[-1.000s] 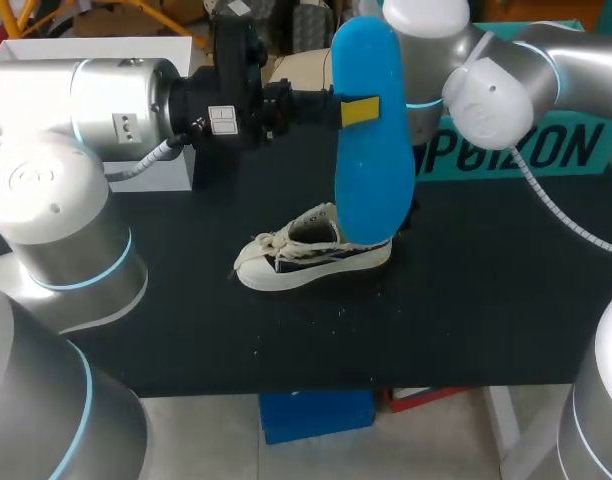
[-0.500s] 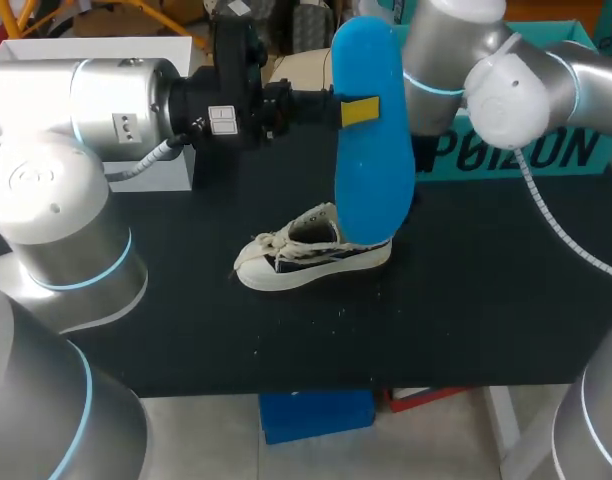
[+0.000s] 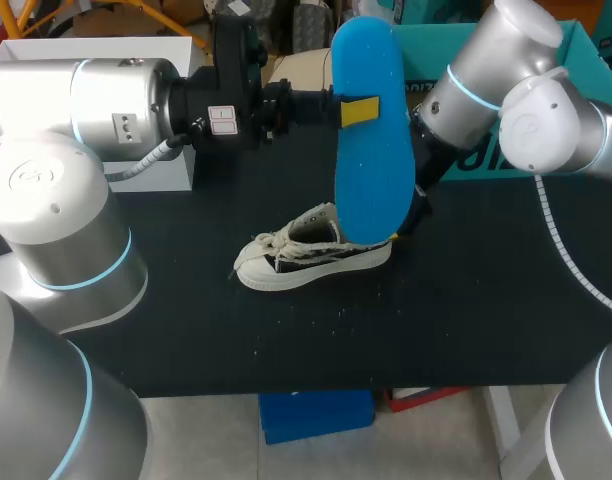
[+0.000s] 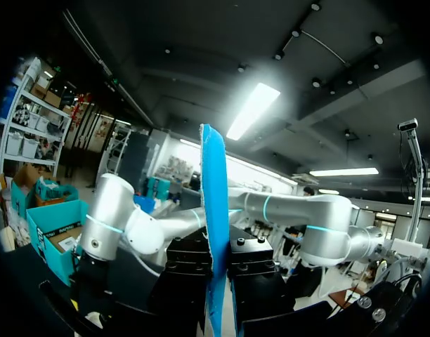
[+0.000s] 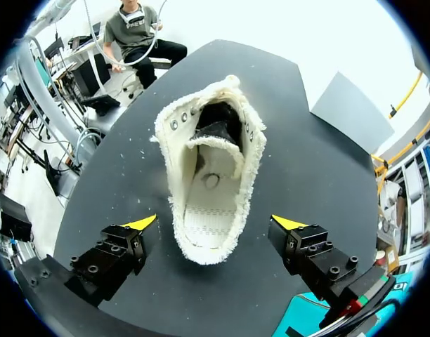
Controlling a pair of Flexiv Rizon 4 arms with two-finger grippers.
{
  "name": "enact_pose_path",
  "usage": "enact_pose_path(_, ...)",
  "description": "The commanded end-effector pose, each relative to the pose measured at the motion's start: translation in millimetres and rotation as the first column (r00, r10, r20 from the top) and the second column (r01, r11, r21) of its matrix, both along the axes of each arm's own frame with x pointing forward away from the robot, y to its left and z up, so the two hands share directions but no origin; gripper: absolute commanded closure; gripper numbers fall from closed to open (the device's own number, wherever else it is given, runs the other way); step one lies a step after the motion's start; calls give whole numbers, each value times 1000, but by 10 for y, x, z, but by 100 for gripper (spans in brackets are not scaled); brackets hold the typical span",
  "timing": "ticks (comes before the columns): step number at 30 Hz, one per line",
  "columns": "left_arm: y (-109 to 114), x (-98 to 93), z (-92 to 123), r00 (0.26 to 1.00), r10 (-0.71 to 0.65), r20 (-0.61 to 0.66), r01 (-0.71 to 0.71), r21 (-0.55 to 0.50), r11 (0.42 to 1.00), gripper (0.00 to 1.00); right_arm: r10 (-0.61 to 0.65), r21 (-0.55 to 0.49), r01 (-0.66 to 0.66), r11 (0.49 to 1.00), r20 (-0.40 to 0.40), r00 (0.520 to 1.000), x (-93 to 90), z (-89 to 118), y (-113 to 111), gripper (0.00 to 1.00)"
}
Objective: Take the shoe out of the shoebox, open the shoe tongue, remove and reinsert the insole, then place the shoe into the shoebox
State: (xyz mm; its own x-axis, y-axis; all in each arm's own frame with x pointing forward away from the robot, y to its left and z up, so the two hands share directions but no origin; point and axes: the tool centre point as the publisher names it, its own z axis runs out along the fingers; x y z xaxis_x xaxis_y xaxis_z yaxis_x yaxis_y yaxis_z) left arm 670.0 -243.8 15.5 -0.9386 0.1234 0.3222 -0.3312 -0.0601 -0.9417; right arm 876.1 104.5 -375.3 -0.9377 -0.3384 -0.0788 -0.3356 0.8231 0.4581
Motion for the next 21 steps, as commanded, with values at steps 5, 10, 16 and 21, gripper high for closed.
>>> enact_pose_path(5, -9, -9, -9, 1000, 3, 0, -3, -1, 1000, 100, 0, 99, 5, 995, -47, 999, -7, -158, -6, 0)
enact_pose_path(10, -9, -9, -9, 1000, 3, 0, -3, -1, 1000, 100, -13, 115, 20, 993, -64, 998, -21, -210, -16, 0)
enact_pose_path(16, -9, -9, -9, 1000, 3, 0, -3, -1, 1000, 100, -36, 145, 49, 988, -92, 995, -49, -293, -9, 0)
enact_pose_path(21, -9, -9, -9, 1000, 3, 0, -3, -1, 1000, 100, -47, 151, 64, 987, -107, 993, -77, -362, -9, 0)
